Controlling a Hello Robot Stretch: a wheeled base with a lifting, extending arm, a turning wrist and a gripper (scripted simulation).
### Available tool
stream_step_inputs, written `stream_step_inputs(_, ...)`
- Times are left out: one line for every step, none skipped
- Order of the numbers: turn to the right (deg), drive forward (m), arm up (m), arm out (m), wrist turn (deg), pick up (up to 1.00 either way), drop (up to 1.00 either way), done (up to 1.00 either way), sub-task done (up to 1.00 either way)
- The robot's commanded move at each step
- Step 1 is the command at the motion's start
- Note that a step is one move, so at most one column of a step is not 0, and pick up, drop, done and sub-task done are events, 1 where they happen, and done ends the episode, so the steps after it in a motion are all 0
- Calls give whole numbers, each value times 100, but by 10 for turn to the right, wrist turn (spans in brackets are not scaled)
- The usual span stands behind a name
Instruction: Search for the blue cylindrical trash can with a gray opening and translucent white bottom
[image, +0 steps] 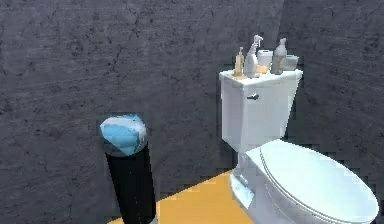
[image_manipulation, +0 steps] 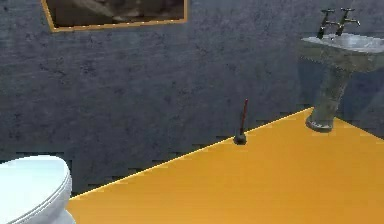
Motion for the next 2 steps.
stream_step_inputs(-180, 0, 0, 0, 0, 0, 0, 0, 0)
stream_step_inputs(0, 0, 0, 0, 0, 0, 0, 100, 0)
